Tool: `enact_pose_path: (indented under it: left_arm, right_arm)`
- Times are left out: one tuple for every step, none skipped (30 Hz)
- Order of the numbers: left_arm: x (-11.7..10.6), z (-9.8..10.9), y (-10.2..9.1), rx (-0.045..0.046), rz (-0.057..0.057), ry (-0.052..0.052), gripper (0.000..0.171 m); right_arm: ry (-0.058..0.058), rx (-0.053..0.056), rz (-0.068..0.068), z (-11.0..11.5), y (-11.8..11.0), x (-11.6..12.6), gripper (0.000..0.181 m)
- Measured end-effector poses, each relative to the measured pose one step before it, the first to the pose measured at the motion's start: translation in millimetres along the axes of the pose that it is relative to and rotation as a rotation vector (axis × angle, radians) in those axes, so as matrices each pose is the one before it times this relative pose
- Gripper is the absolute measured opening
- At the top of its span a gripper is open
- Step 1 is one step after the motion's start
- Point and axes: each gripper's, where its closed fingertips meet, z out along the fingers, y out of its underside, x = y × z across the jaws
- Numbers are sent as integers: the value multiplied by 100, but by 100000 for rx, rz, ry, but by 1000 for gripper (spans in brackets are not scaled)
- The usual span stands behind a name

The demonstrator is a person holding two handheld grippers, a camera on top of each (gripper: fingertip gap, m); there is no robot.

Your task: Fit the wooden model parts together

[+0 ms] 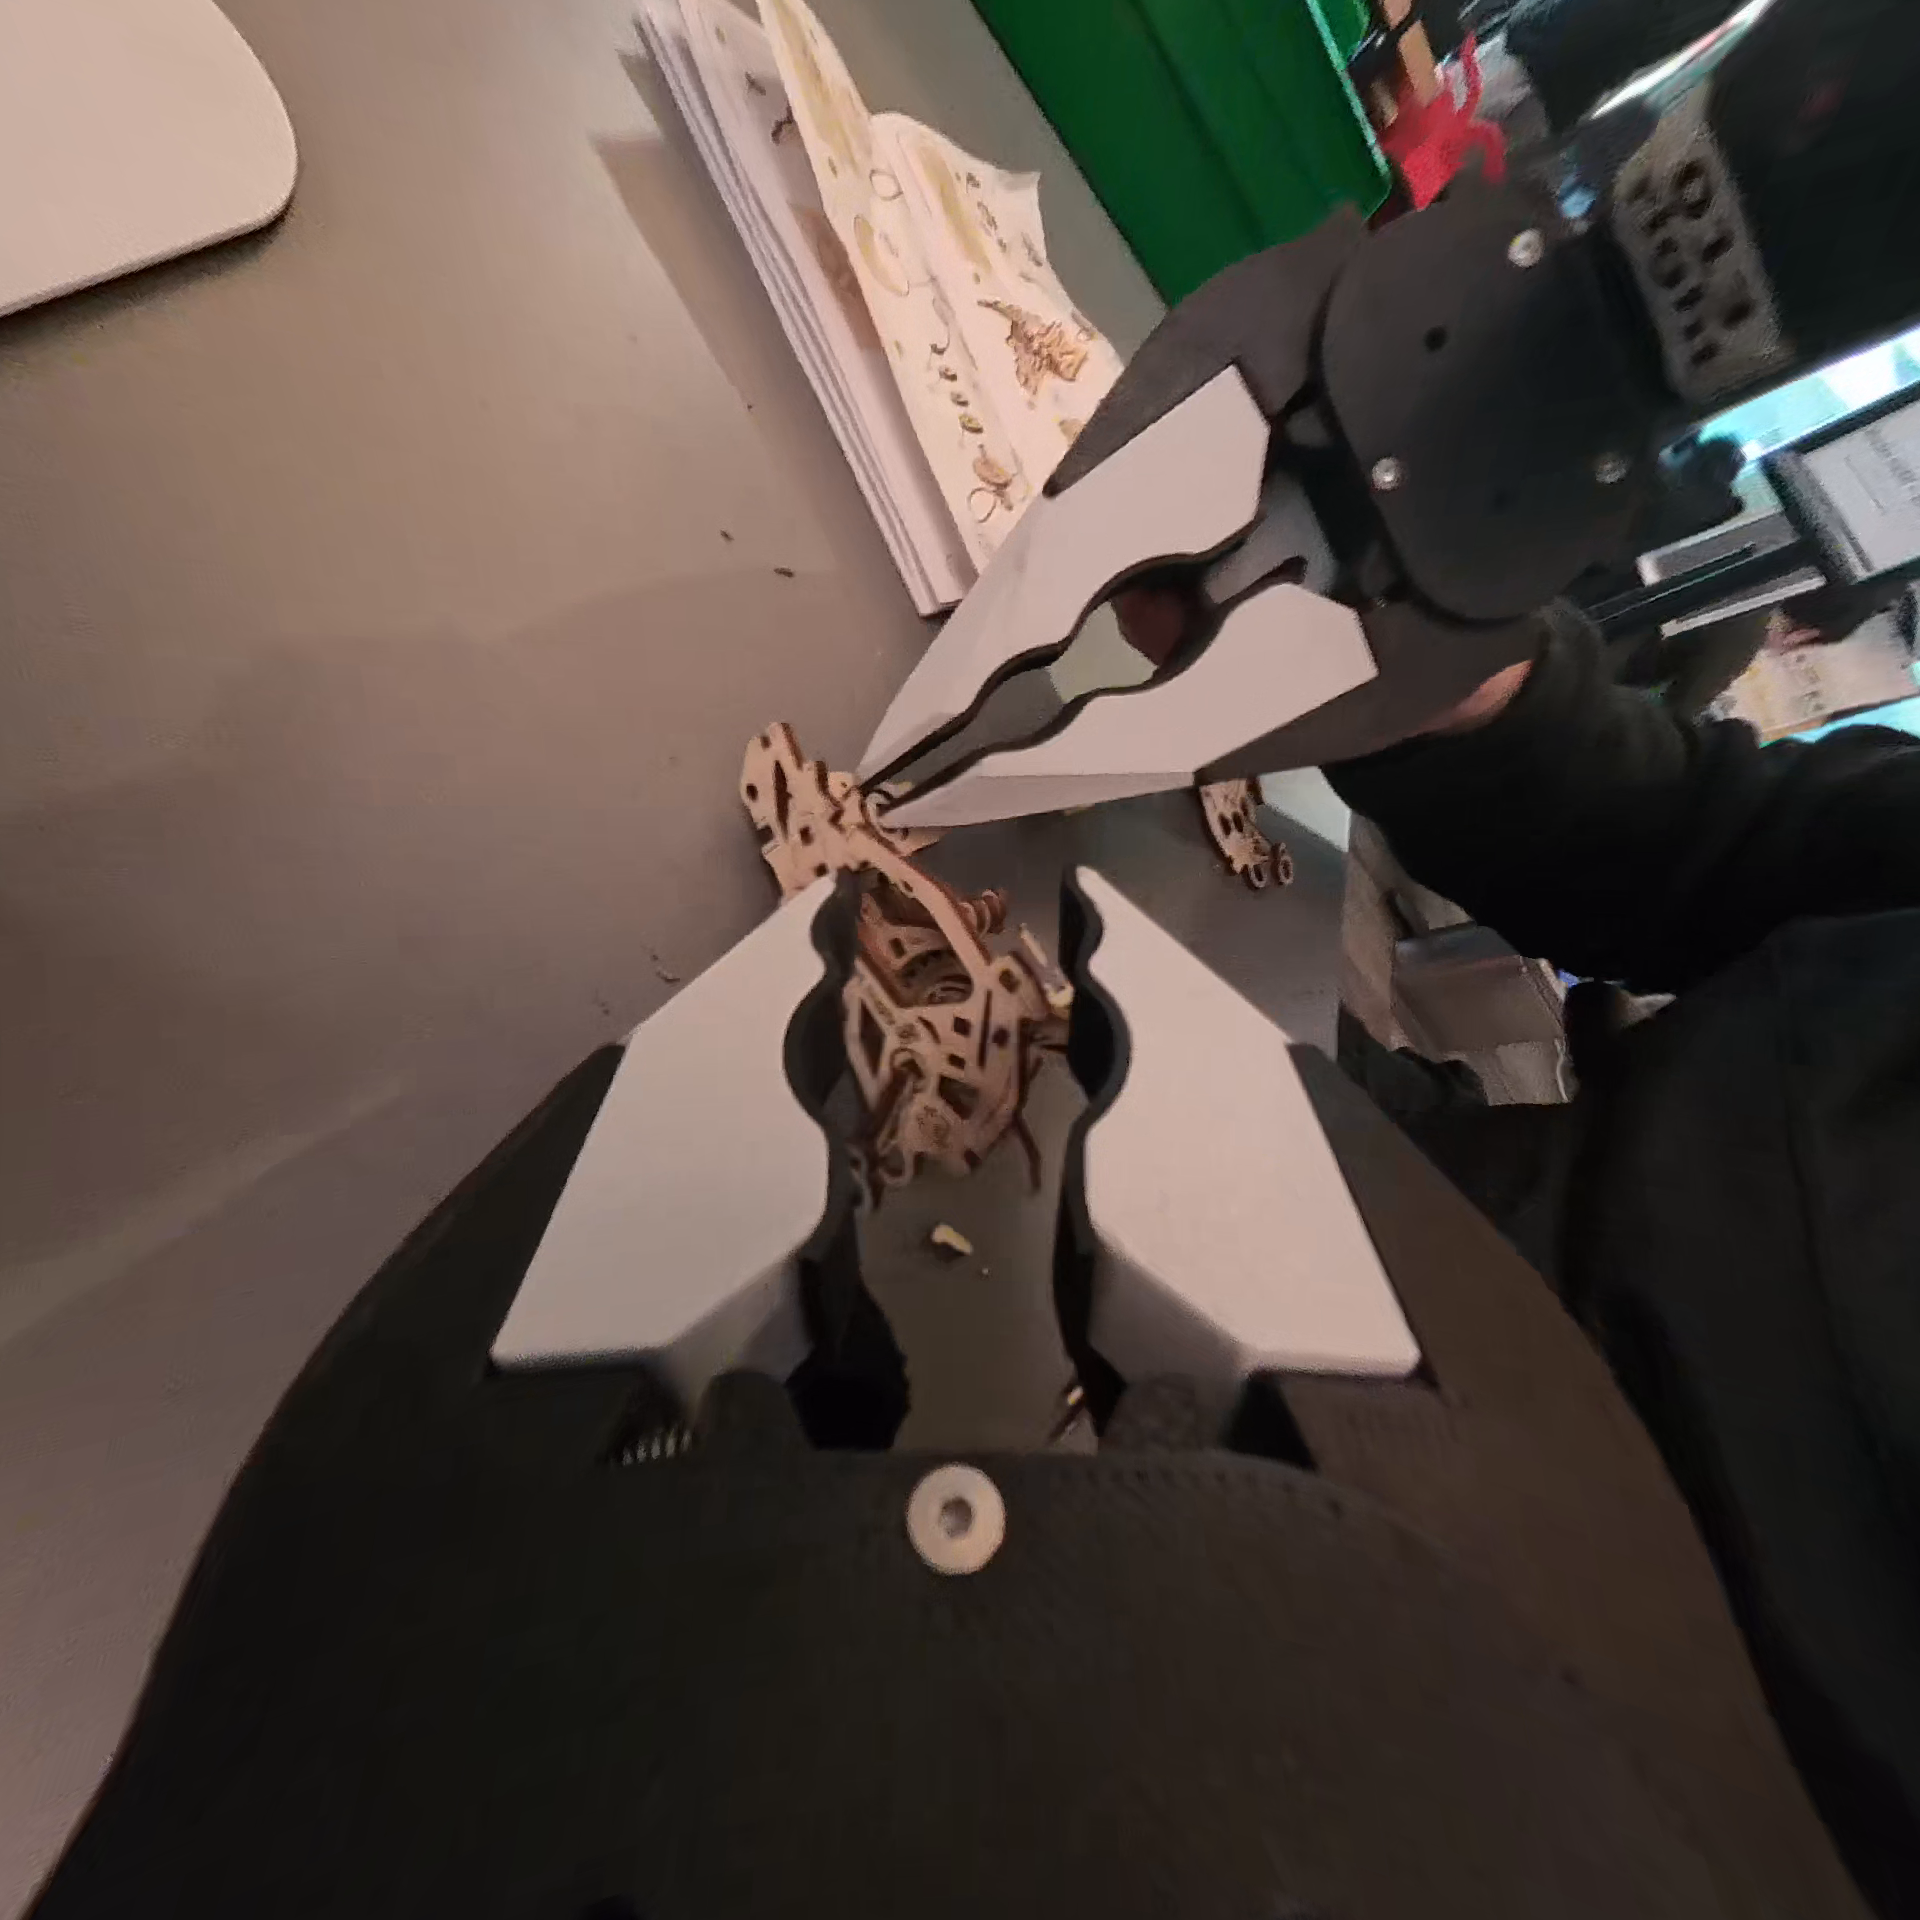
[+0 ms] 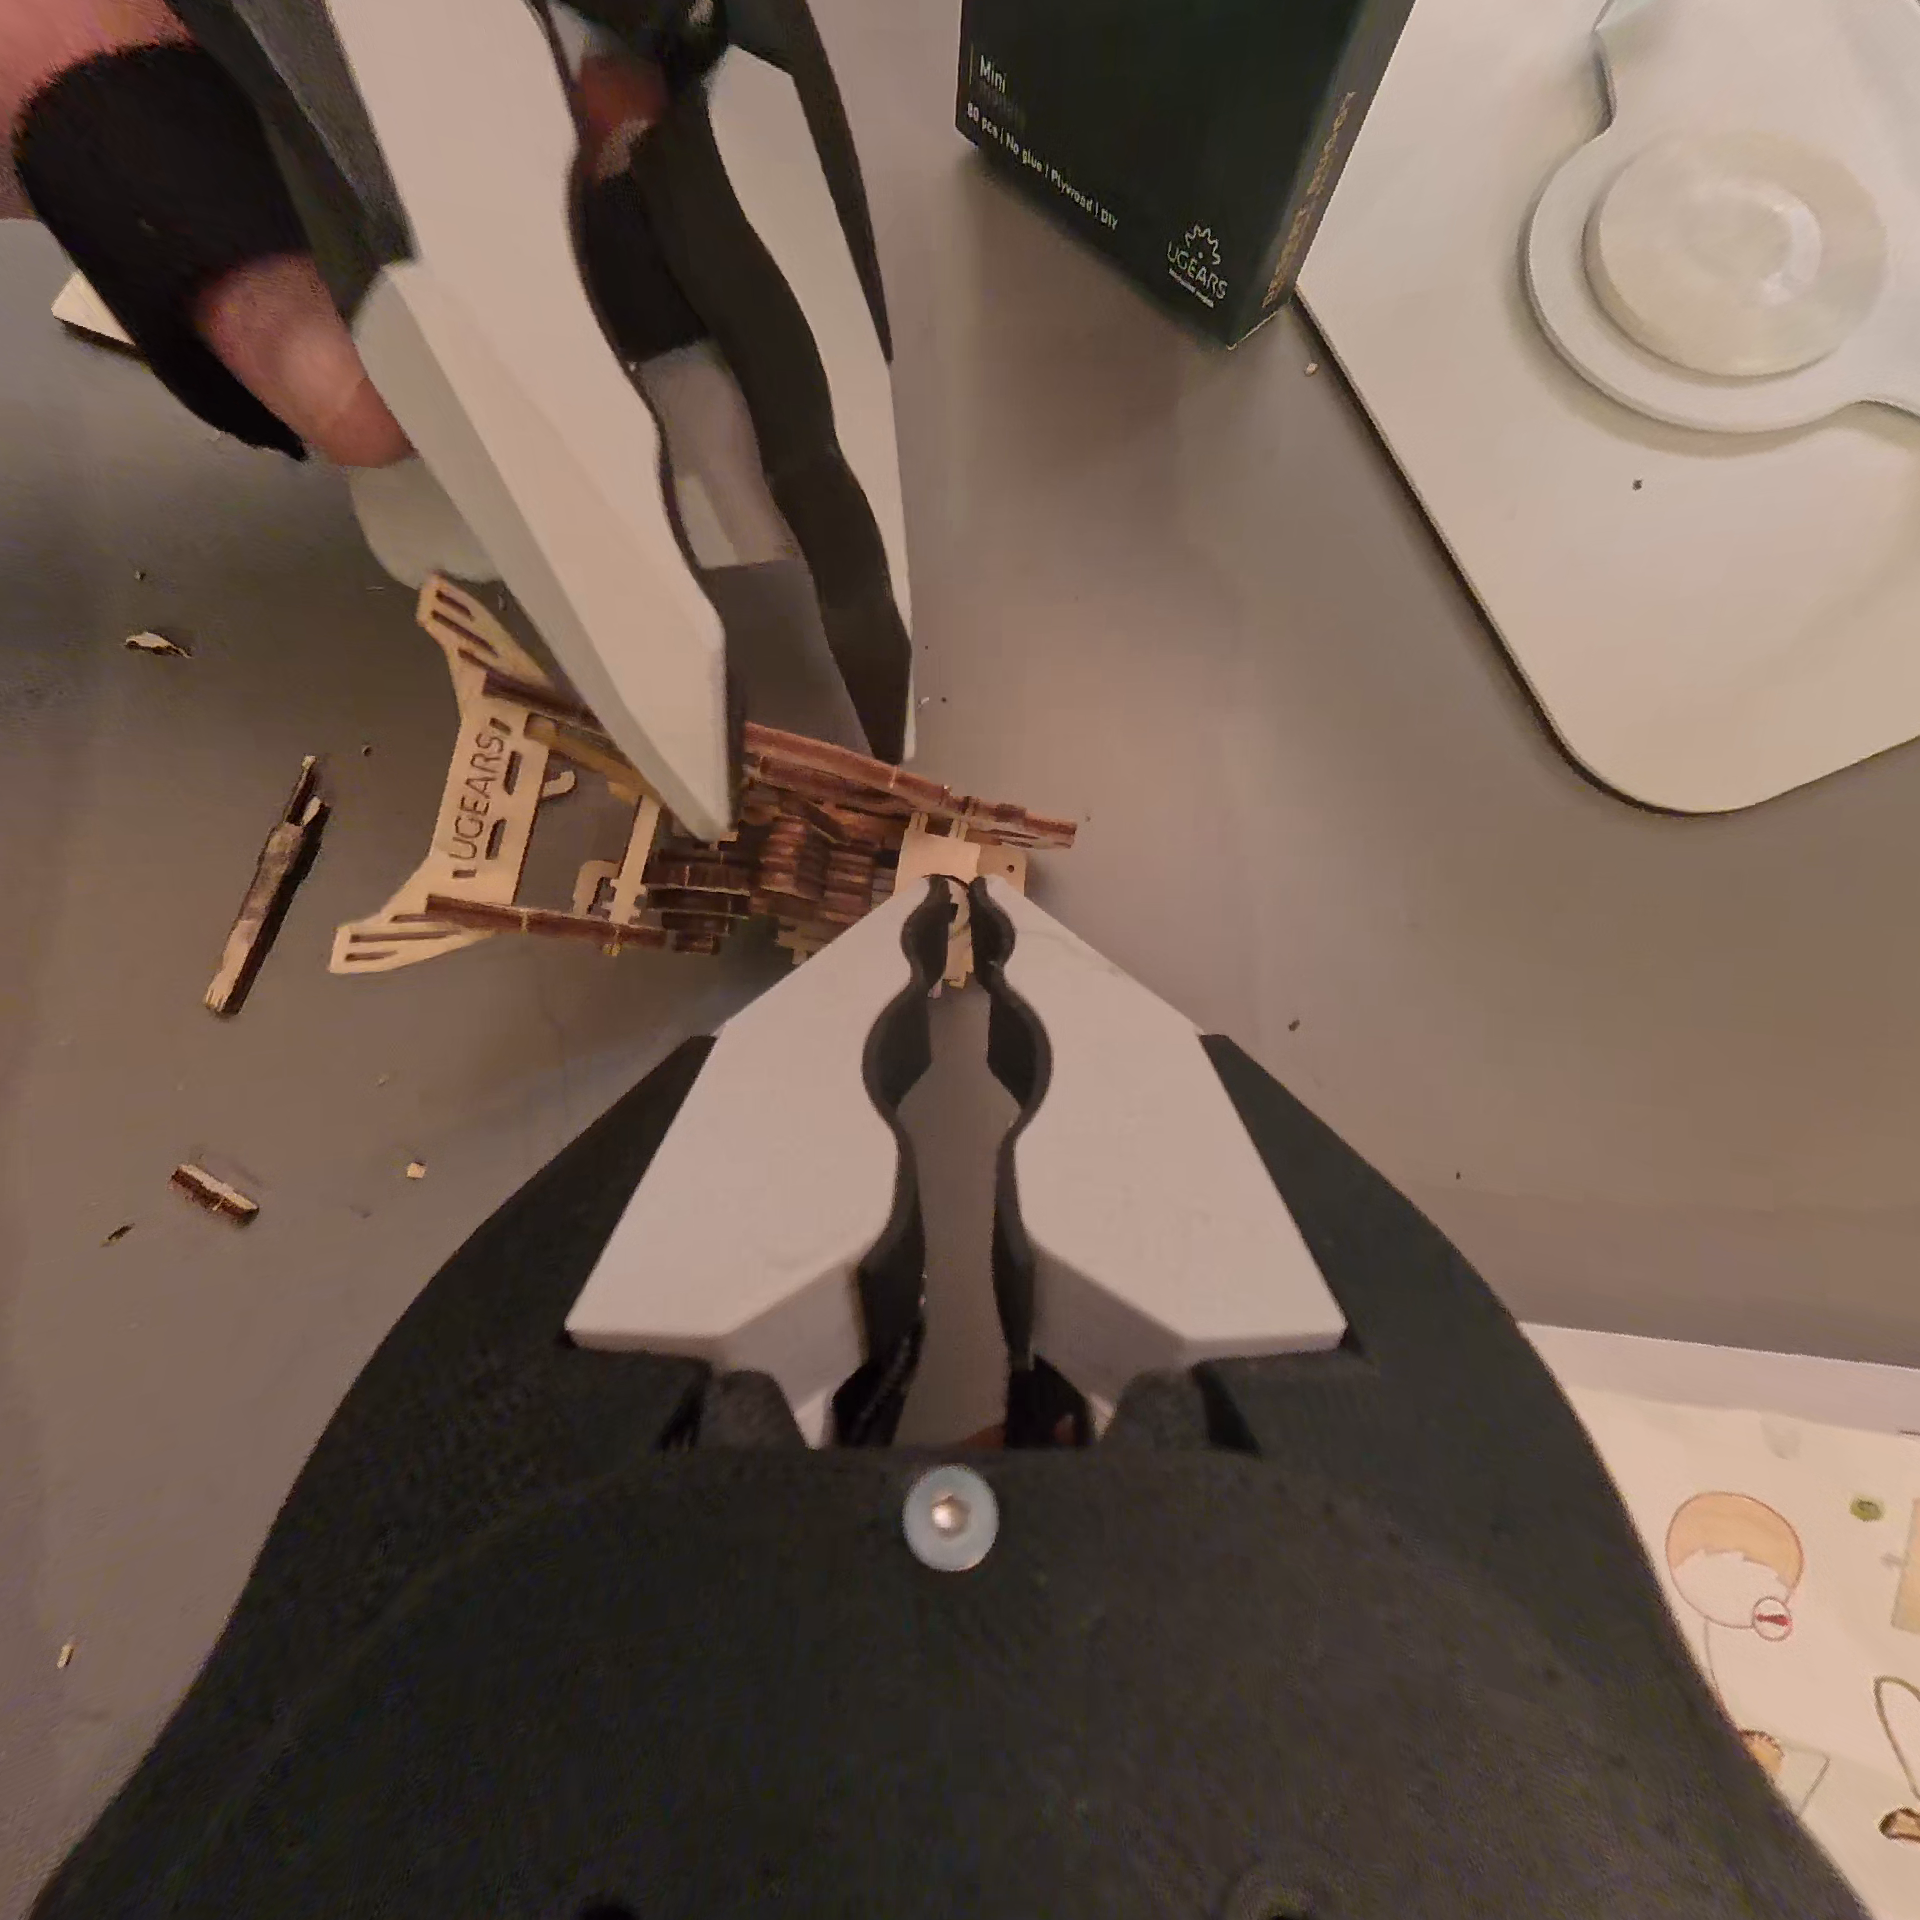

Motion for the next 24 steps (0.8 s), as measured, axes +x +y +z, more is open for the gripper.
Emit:
enact_pose_path:
  left_arm:
    - [-143, 27, -70, -450, -235, -14, 34]
    - [-7, -23, -123, 159, -903, 968, 32]
    - [-53, -16, 56, -653, -687, 663, 30]
    - [-202, 24, 162, -1172, -202, -299, 28]
    - [-64, -3, 43, -258, 291, 189, 25]
    - [21, 7, 84, -681, -50, 848, 22]
    - [-83, 42, 126, -1032, -153, 314, 20]
    - [-96, 37, 78, -698, -360, 543, 19]
    - [44, 28, -13, -223, -574, 1450, 18]
    - [57, 47, 66, -988, -363, 1453, 19]
    - [-6, -5, -3, -677, -26, 839, 18]
    - [6, -19, -25, -722, 162, 905, 18]
    - [105, -4, 29, -1217, -89, 1726, 16]
    - [77, -1, 28, -1510, 229, 1207, 15]
    - [26, 30, 26, -1649, 798, 675, 15]
    - [91, 60, 97, -2139, 567, 1308, 15]
    - [44, 50, 37, -1855, 363, 981, 15]
    - [-21, 35, -18, -1401, 722, 557, 15]
    - [27, 10, 27, -1445, 345, 990, 15]
    - [-16, -35, -11, -1082, 244, 673, 15]
    - [6, -11, -4, -1055, 506, 629, 15]
    - [16, -1, 19, -1037, 288, 812, 15]
    - [21, 5, 19, -926, 241, 1039, 15]
    - [23, 12, 21, -953, 410, 1208, 15]
  right_arm:
    - [42, -60, 7, 38, -38, 20, 1]
    - [-61, -11, 151, 17, -21, 34, 2]
    - [-261, 78, 209, 6, -17, 21, 3]
    - [-186, 177, -52, 15, -15, 20, 3]
    - [-292, 182, -65, 7, -23, 6, 3]
    - [-356, 250, 77, 5, -39, -14, 4]
    - [-411, 266, 134, 4, -70, -17, 5]
    - [-376, 300, -32, -52, -84, -15, 7]
    - [106, 820, -384, -142, -169, 67, 8]
    - [43, 1325, -651, -226, -248, 67, 10]
    - [-736, 959, -754, -240, -184, -5, 11]
    - [-924, 420, -1118, -216, -101, -6, 14]
    - [-1536, 568, -2925, -239, -95, -97, 20]
    - [-2328, 686, -5129, -294, -69, -270, 25]
    - [-2151, 155, -5559, -281, 17, -284, 26]
    - [-931, -605, -4501, -231, 107, -46, 30]
    - [-930, -1381, -4042, -134, 204, -12, 35]
    - [-980, -1370, -4565, -35, 194, -28, 39]
    - [-498, -830, -5173, 69, 118, -1, 44]
    - [-1327, -1570, -5167, 189, 218, -112, 45]
    - [-2226, -1941, -4862, 251, 223, -230, 49]
    - [-1184, -1189, -4910, 266, 119, -59, 52]
    - [-523, -1149, -4282, 239, 171, 129, 54]
    - [-1843, -1009, -2688, 185, 179, 34, 55]
